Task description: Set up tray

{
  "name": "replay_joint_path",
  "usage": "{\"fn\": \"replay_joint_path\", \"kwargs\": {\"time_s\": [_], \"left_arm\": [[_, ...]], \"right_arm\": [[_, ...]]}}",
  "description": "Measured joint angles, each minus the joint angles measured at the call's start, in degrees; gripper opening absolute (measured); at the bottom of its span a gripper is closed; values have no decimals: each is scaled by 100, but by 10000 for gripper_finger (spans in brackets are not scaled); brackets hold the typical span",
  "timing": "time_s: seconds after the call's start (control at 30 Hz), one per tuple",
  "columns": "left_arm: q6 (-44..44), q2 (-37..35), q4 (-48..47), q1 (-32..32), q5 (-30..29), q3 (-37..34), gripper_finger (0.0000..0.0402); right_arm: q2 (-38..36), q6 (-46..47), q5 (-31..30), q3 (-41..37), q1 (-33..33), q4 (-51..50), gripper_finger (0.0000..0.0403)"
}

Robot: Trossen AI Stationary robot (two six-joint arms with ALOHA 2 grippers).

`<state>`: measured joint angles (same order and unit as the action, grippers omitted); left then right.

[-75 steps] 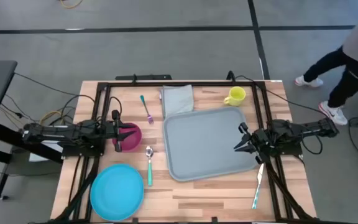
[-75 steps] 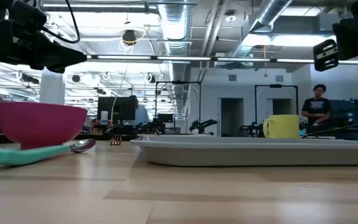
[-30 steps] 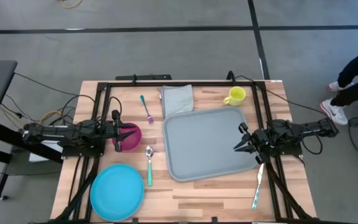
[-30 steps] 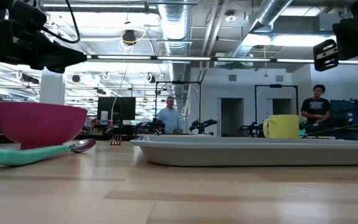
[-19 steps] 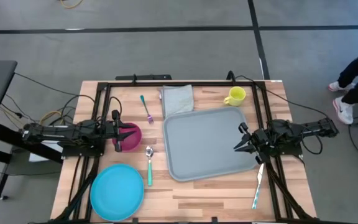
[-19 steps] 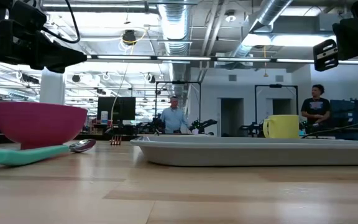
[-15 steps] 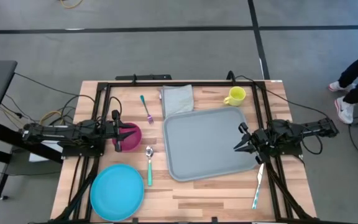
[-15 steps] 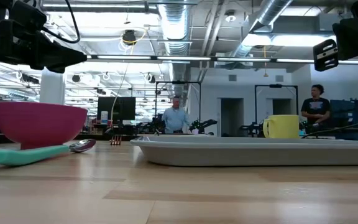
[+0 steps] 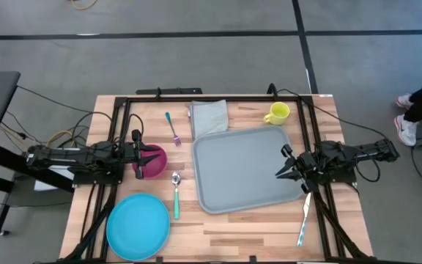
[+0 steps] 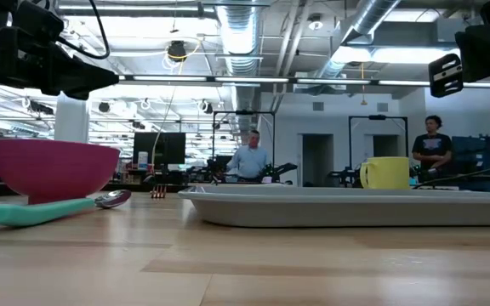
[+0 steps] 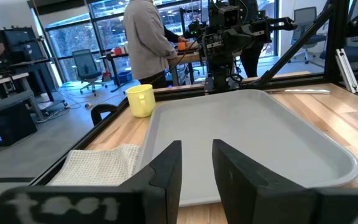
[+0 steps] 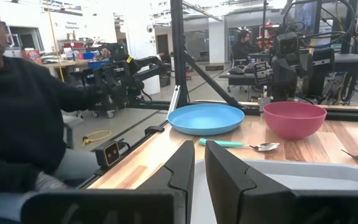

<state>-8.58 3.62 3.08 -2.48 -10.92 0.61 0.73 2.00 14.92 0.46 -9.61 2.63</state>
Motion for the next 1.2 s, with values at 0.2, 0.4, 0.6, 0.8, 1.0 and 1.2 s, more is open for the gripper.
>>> {"fn": "replay_joint_path", "kwargs": {"time_s": [0.2, 0.4, 0.6, 0.8, 1.0, 1.2], "left_arm": [[0, 0, 2, -2, -2, -1, 80], [-63, 2, 28, -1, -9, 0, 80], [415, 2, 21, -2, 535, 1, 80], [212, 2, 115, -2, 638, 1, 80], [162, 2, 728, -2, 265, 1, 80], [-52, 2, 1125, -5, 152, 56, 84]], "right_arm": [[0, 0, 0, -2, -1, 2, 33], [0, 0, 0, 0, -1, 1, 33], [0, 0, 0, 0, -2, 1, 33], [0, 0, 0, -2, -1, 1, 33], [0, 0, 0, -2, 0, 0, 33], [0, 0, 0, 0, -1, 13, 33]]}}
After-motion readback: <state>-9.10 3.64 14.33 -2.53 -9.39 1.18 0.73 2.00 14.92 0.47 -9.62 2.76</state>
